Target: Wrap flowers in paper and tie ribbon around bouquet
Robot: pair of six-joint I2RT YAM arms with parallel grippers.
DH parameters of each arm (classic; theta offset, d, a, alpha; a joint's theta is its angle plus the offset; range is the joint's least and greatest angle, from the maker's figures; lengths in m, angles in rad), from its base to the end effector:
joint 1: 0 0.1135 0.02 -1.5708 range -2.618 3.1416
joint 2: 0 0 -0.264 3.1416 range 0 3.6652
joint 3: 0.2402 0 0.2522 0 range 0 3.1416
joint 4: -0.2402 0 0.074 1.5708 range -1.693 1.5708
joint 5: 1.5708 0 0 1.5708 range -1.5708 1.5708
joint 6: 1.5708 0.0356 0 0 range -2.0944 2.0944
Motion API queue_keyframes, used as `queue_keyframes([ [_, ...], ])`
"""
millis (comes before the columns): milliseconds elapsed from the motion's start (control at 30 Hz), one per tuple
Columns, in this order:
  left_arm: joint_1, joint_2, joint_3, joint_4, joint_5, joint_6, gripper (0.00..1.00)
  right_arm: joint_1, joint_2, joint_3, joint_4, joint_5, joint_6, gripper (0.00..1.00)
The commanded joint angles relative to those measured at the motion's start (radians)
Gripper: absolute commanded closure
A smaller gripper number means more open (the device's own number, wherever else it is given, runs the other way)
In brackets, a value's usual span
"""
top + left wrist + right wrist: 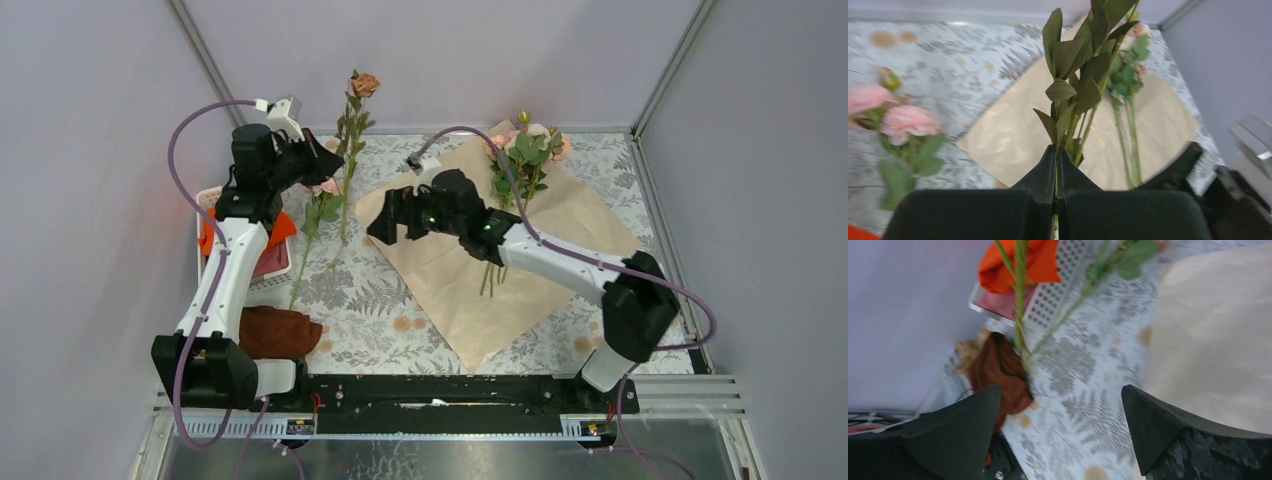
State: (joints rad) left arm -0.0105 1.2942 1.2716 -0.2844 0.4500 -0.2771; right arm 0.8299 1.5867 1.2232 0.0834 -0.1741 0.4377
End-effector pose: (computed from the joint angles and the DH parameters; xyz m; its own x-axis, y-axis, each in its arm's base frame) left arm 0.2951 -0.0186 0.3899 -0.4067 -0.2421 -0.8809 0.3252 0.8627 -0.3872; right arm 0.2515 0.2840 0.3163 -0.5246 0.0450 -0.8501 -0.6809 0.5773 0.4507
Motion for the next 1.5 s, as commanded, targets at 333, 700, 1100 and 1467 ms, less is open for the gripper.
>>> queue_keyframes([
  [333,-0.087,-0.015,-0.111,0.151,0.31,-0.278,1.0,0.026,0.299,0.214,0.272,-0.018,0.346,0.94],
  [700,0.033,0.102,-0.071,-0.198,-0.086,0.264,0.01,-0.25,0.171,0.091,-0.372,0.28,0.082,1.0],
  [1100,0.035,0.42,-0.093,-0.094,-0.483,0.406,0.05,-0.321,0.312,0.321,-0.676,0.472,-0.034,0.31],
  [1467,0.067,0.613,-0.037,-0.129,-0.432,0.386,0.81,-0.319,0.076,0.242,-0.743,0.421,-0.095,0.27],
])
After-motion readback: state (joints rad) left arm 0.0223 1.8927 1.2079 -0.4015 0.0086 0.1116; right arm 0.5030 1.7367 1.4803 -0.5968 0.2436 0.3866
